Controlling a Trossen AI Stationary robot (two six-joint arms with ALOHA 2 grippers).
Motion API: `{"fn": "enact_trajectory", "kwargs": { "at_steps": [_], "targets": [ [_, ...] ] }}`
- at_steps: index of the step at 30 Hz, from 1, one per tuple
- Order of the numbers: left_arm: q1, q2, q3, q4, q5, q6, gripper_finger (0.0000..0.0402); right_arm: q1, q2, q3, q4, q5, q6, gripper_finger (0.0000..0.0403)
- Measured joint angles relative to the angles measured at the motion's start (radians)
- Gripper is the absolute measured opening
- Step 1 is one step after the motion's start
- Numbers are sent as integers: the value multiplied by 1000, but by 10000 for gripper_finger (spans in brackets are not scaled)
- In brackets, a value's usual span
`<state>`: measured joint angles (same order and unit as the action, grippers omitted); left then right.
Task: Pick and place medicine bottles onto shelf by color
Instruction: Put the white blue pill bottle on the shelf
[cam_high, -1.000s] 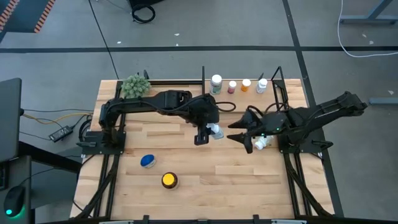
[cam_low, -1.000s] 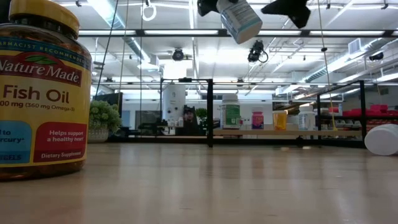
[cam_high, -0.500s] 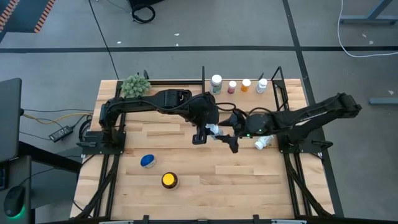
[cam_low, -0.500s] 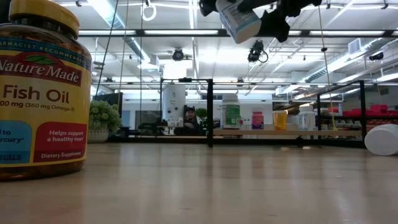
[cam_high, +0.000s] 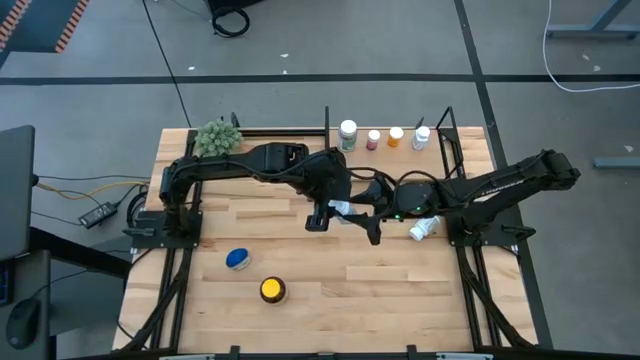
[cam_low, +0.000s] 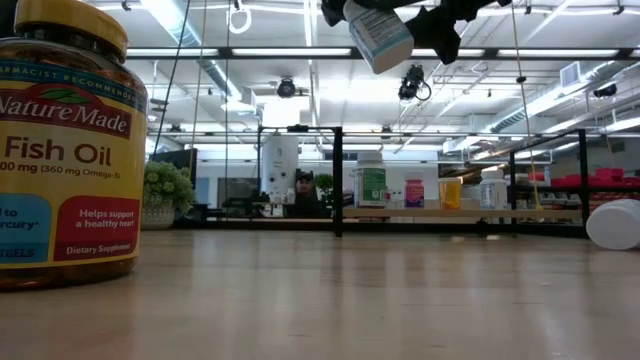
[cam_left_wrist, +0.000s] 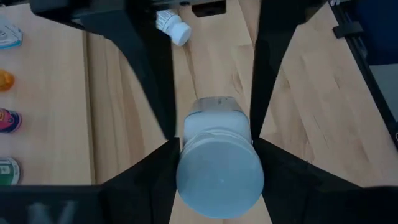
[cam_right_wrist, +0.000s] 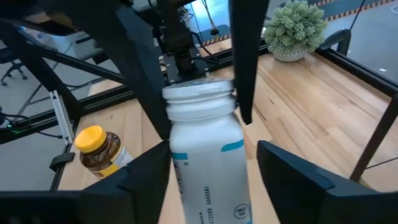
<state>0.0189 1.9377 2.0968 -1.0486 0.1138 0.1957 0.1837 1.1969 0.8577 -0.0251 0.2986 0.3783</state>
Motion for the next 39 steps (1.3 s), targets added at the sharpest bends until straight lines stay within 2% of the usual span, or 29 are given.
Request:
{"fn": "enact_trajectory", "kwargs": {
  "at_steps": [4, 8, 14, 23, 26, 34, 39],
  "targets": [
    [0, 0, 0, 9, 4, 10, 203, 0, 0, 0, 3, -39, -9, 205],
    [-1, 0, 0, 18, 10, 10, 199, 0, 0, 0, 1, -66, -18, 184],
    [4, 0, -1, 17, 10, 9, 200, 0, -1, 0, -1, -69, -16, 179],
    [55, -15, -1, -119, -103, 10, 250, 0, 0, 0, -63, -44, 15, 177],
    [86, -34, 0, -167, -110, 9, 263, 2, 0, 0, -55, 22, 15, 177],
    [192, -112, 0, -211, -123, 3, 272, 1, 0, -2, -46, 332, 20, 177],
    [271, -161, 0, -230, -120, -1, 265, 0, 0, -84, 24, 413, 83, 177]
  ]
}}
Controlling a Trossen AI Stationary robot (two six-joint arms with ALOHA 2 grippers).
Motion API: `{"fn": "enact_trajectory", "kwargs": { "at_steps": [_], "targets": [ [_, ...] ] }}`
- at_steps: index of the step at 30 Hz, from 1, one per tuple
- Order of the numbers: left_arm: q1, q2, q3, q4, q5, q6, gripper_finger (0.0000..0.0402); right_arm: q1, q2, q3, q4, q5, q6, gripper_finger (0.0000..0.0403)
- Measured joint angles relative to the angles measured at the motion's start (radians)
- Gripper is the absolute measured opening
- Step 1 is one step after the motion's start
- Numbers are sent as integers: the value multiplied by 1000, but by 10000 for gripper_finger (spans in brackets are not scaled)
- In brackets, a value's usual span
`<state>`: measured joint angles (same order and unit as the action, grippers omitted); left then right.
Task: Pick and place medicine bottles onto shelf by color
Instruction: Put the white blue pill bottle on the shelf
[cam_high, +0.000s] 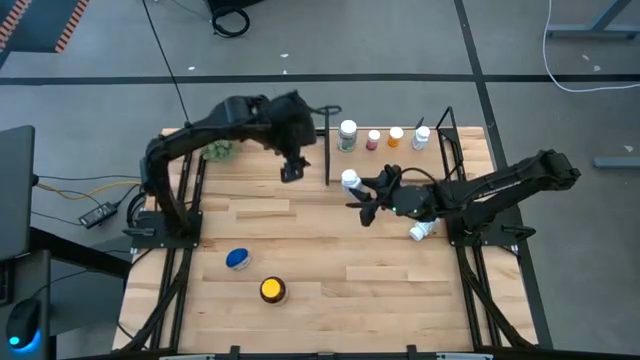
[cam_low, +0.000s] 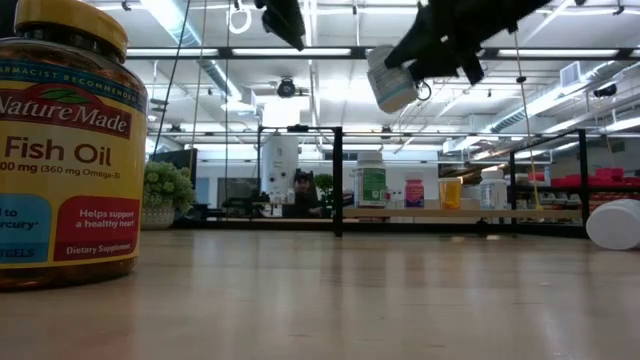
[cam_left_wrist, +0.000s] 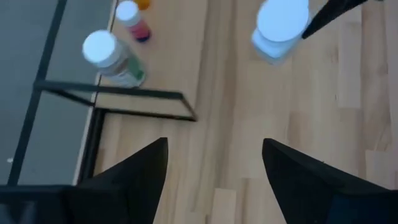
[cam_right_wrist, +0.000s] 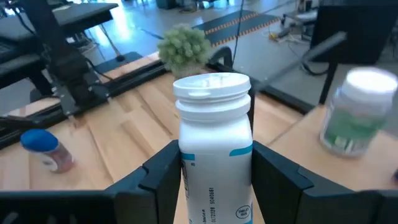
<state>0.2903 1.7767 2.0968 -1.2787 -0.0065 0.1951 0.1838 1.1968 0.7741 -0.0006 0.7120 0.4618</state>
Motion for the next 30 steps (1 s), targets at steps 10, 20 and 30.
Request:
{"fn": "enact_trajectory", "kwargs": {
  "at_steps": [10, 20, 30],
  "targets": [
    [111, -26, 0, -45, 3, 1, 259, -22, 16, -233, 311, 180, 115, 176],
    [124, -25, 0, -90, 3, 27, 259, -174, 267, -291, 696, 128, 8, 179],
    [166, -43, 0, -148, 4, 37, 254, -280, 408, -290, 853, 97, 24, 179]
  ]
}}
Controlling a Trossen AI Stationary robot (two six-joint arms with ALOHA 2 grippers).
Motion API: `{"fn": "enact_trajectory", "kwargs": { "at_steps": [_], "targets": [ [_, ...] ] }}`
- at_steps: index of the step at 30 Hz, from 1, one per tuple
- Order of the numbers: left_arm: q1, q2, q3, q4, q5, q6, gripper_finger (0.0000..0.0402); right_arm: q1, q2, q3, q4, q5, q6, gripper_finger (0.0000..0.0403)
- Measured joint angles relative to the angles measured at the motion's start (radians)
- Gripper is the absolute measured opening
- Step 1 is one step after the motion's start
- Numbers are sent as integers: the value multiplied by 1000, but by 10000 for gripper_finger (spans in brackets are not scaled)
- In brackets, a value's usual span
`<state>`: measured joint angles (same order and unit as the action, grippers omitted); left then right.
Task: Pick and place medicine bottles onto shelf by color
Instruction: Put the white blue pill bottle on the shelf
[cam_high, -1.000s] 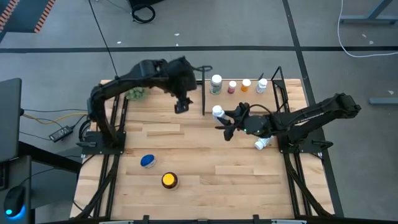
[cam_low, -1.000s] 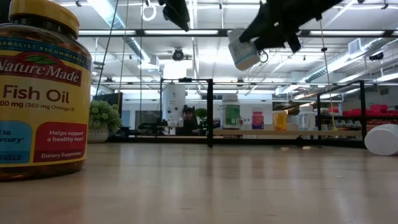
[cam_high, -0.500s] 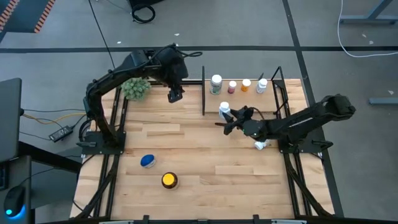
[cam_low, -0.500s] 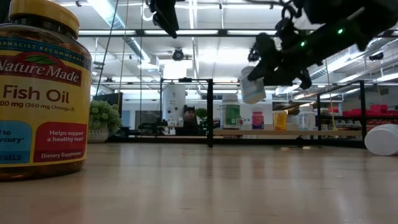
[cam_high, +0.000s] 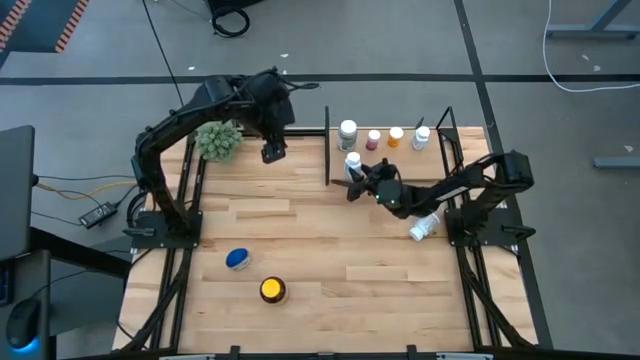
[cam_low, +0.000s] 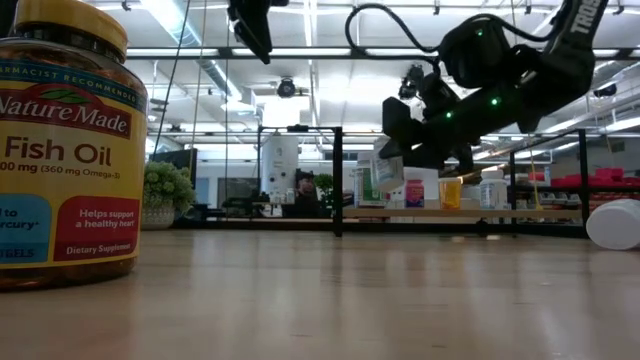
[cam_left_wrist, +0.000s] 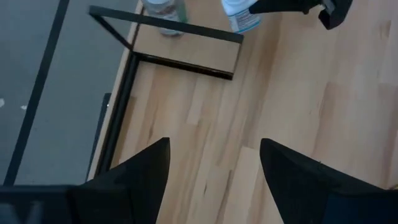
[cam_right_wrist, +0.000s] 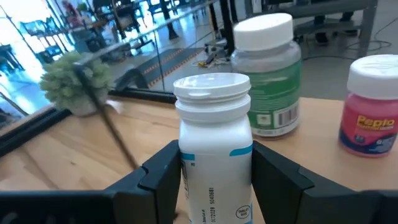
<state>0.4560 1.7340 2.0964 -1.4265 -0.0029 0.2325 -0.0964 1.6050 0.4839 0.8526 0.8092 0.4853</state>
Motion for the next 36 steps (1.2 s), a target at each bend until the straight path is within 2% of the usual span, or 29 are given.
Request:
{"fn": "enact_trajectory", "kwargs": {
  "at_steps": [8, 18, 25, 36],
  "targets": [
    [54, -8, 0, 11, 0, 43, 252, -91, 1, 0, -11, -141, -50, 180],
    [92, -8, 0, 18, 1, 52, 247, -154, 1, 0, -20, -262, -70, 180],
    [92, -8, 0, 19, 0, 52, 245, -157, 1, 0, -28, -273, -71, 181],
    [92, -8, 0, 17, 1, 41, 243, -157, 6, 0, -43, -283, -71, 221]
  ]
}}
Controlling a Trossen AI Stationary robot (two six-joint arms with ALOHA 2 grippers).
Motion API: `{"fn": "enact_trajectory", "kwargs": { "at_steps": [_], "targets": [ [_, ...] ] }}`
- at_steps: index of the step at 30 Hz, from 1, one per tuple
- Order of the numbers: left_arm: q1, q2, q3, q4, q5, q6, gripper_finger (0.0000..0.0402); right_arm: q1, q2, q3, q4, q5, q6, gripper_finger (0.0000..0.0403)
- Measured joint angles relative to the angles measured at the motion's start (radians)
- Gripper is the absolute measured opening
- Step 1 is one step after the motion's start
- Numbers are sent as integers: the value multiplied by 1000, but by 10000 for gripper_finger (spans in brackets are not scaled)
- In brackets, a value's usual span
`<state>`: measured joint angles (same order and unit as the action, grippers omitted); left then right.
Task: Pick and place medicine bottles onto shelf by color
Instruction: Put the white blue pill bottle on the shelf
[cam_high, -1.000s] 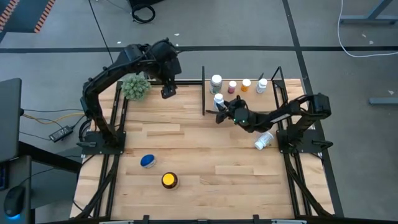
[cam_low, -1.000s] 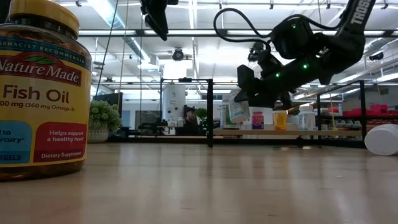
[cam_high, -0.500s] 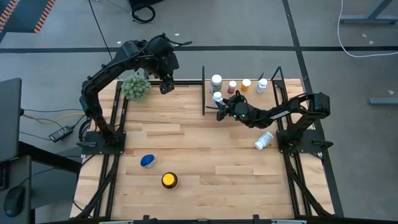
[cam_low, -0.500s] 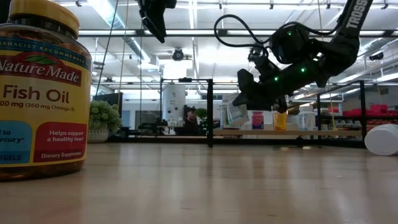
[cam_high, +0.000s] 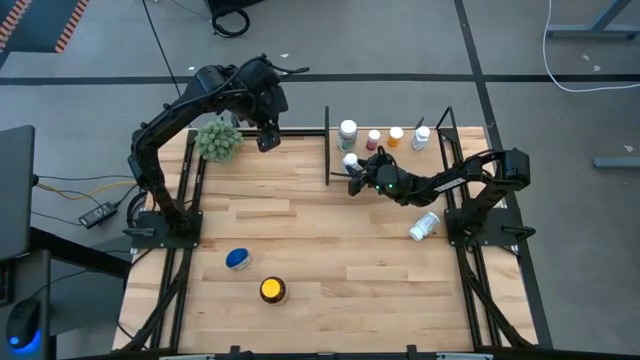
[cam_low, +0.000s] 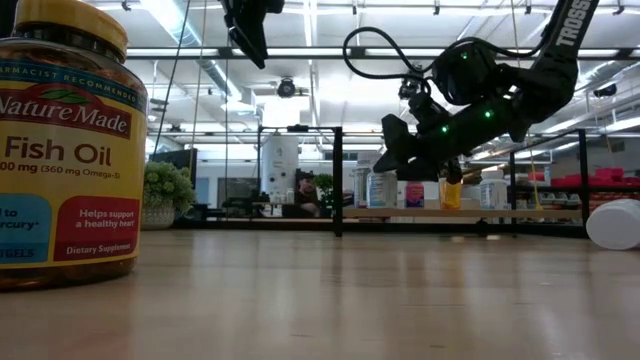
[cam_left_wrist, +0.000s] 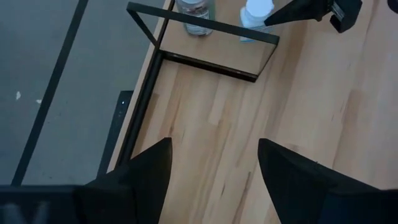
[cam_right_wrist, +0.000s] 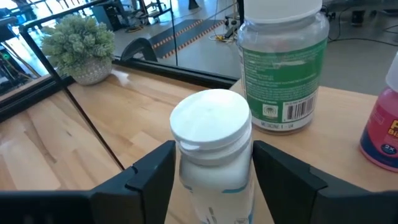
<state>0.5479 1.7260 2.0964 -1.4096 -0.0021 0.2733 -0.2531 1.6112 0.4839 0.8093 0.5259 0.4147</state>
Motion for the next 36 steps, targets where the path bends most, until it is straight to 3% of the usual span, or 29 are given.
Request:
{"fn": "enact_trajectory", "kwargs": {
  "at_steps": [36],
  "targets": [
    [0, 0, 0, -1, 5, -22, 232, -67, 0, 19, -25, -83, 6, 216]
  ]
}}
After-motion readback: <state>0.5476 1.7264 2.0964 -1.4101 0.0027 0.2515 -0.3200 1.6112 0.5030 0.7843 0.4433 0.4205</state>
